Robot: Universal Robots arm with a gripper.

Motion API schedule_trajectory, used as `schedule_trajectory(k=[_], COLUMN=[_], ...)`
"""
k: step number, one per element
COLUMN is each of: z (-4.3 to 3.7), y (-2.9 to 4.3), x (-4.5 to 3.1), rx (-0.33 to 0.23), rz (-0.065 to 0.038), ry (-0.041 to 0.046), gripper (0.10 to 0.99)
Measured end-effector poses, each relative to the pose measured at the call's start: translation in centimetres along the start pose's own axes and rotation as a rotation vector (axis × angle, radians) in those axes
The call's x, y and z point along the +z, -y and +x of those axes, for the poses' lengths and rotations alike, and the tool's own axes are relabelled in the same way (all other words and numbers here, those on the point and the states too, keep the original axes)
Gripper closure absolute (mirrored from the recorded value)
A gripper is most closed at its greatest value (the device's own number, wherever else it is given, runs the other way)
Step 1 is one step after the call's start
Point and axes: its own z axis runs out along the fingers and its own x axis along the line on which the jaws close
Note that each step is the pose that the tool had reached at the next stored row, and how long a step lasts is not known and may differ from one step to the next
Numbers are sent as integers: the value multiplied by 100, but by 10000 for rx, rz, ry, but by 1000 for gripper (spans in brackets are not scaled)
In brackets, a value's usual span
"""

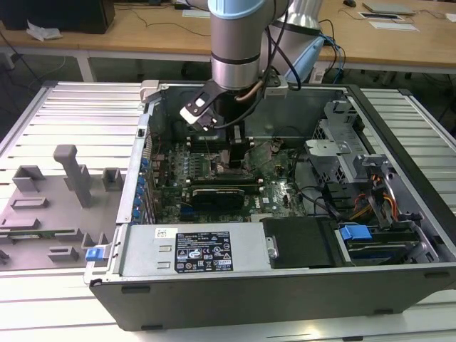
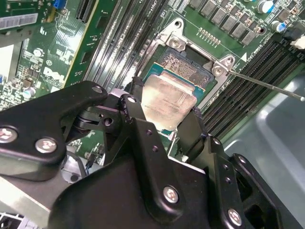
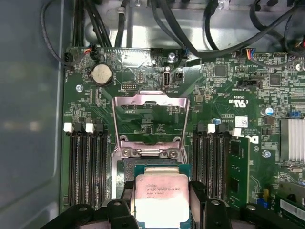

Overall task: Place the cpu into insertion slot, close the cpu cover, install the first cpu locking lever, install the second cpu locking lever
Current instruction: 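Place the cpu into insertion slot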

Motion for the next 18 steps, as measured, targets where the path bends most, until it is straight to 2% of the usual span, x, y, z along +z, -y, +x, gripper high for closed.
schedule_trajectory(k=[9,13,18], z=[48,60,66], y=[24,44,46], x=[77,154,183], rx=[13,68,314], rz=[1,2,4], ry=[1,4,18], gripper=[545,545,545])
